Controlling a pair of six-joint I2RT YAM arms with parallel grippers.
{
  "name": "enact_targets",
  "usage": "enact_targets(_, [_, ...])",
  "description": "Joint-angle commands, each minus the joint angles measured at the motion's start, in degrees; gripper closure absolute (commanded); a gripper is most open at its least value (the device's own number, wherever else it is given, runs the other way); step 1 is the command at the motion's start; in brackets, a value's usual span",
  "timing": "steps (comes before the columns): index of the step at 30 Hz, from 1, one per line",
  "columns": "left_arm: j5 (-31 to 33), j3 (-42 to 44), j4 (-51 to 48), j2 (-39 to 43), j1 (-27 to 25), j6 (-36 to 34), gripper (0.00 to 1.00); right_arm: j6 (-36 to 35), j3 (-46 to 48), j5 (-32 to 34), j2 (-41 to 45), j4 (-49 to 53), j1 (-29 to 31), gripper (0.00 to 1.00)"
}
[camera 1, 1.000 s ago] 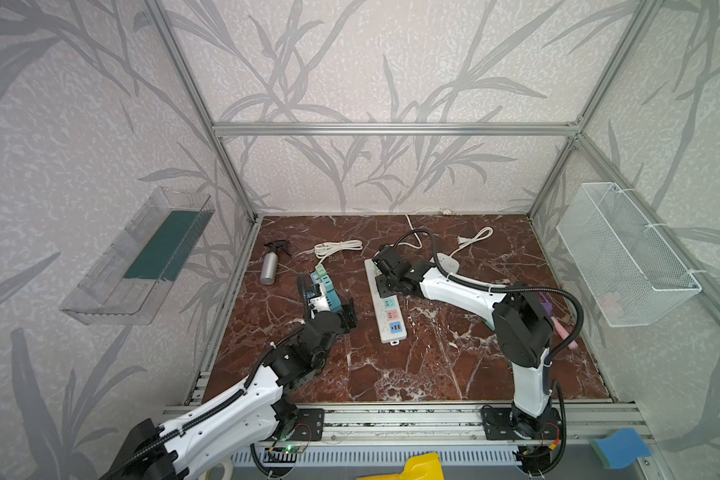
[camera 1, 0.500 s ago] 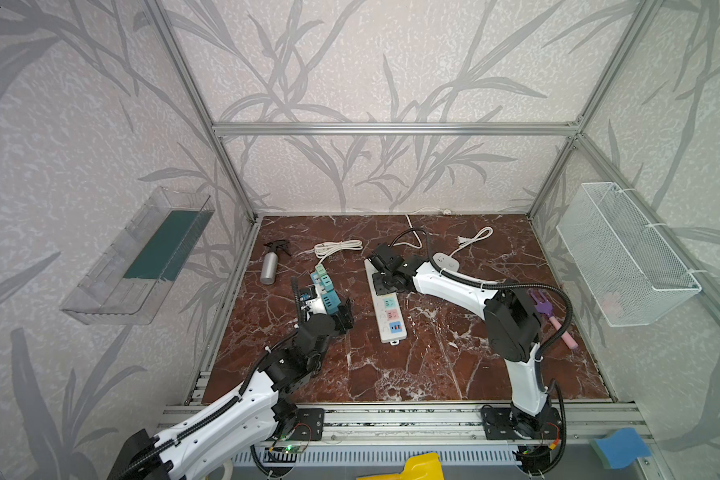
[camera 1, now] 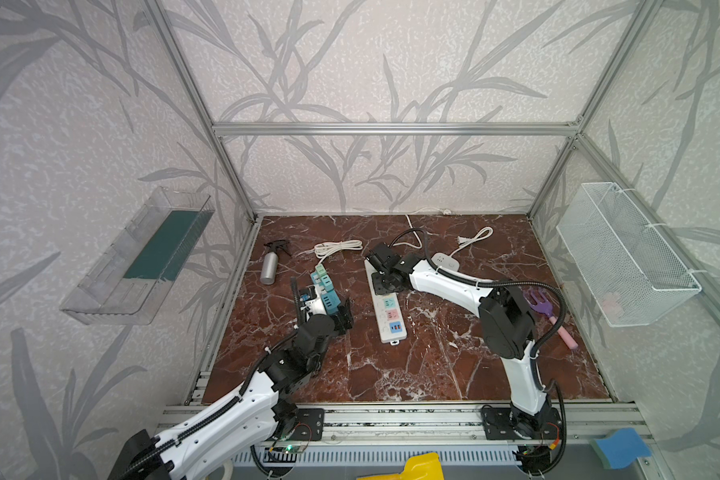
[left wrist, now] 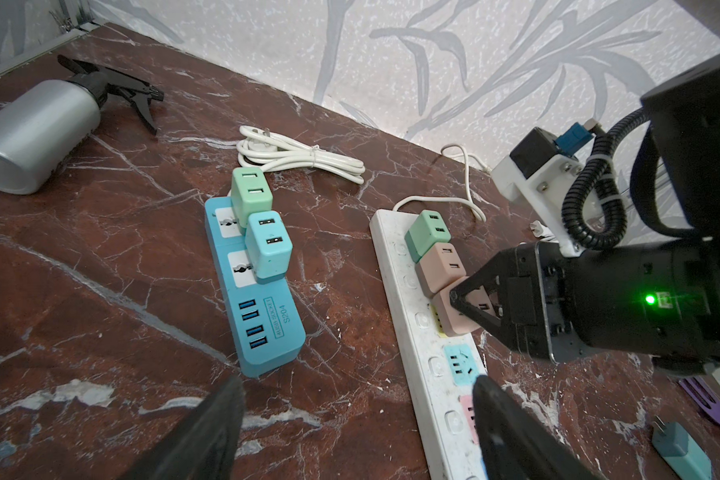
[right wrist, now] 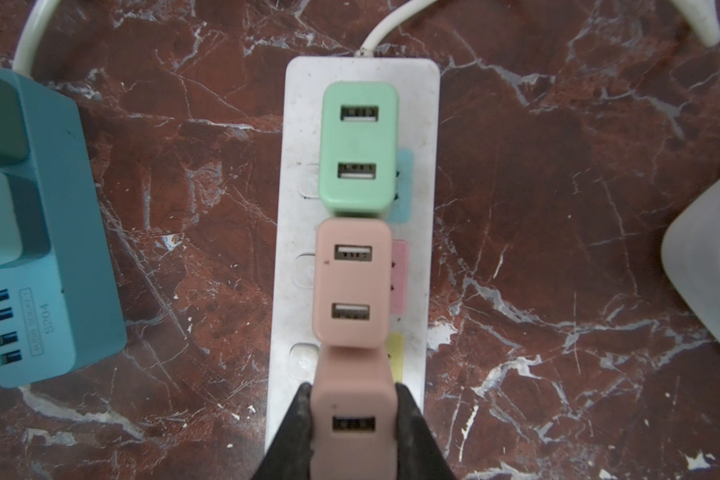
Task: Insert the plug
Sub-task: 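Press the beige adapter into the yellow socket beside the other beige adapter, then open the right gripper and lift it off the plugged beige adapter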
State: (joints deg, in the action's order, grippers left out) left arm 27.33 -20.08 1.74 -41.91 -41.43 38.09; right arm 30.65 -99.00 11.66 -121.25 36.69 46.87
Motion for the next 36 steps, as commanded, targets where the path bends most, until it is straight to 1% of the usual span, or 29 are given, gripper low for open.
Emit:
enact_targets(1, [0.86,0.59,0.69,0.25,0.52,-0.38,0.14,0.72,-1.83,0.18,-3.92,3.79,-0.11,1.00])
enact_targets(5, [1.79,1.28,0.70,1.06,0.56,0.12,0.14,1.02,-1.02,1.51,-6.25,4.97,-0.11,1.00])
enact_targets(7, [1.55,2.02,1.07,2.10,0.56,0.32,0.14,1.22,0.27,0.94,-6.77,5.22,-0.17,1.00])
enact_targets(12, [2.05,3.24,2.28,3.72,0.63,-0.83,0.14,1.69,3.27,-0.10,-4.76,3.58,-0.13,1.00])
enact_targets(13, [2.24,2.79,1.57,3.93,0.65,-1.40,0.14,1.56,3.51,-0.65,-3.98,3.43,-0.13,0.95])
enact_targets(17, [3.86,3.36,2.42,4.49,0.71,-1.31,0.11,1.16,5.48,-3.78,0.29,0.81,0.06,0.60])
enact_targets(20, [3.52,3.10,1.74,4.56,0.74,-0.85,0.07,0.52,4.77,-5.84,2.16,0.78,-0.07,0.46])
enact_targets(23, [3.36,2.67,0.14,4.83,0.74,-0.36,0.06,-0.53,3.12,-6.52,3.70,1.54,-0.11,0.34])
enact_targets(26, [2.74,2.67,-0.28,5.41,0.74,0.15,0.06,-1.33,2.74,-5.69,5.96,2.51,-0.13,0.28])
enact_targets(29, [1.38,2.40,-0.55,5.68,0.76,1.04,0.06,-2.23,3.97,-4.86,8.87,2.80,-0.21,0.24])
enact_targets(32, [-0.03,1.93,-0.42,5.45,0.76,1.96,0.06,-3.33,5.52,-3.24,11.22,1.52,-0.29,0.24])
enact_targets(36, [-1.02,1.80,-0.02,5.05,0.78,3.12,0.06,-5.18,4.75,-1.75,11.16,1.63,-0.48,0.24])
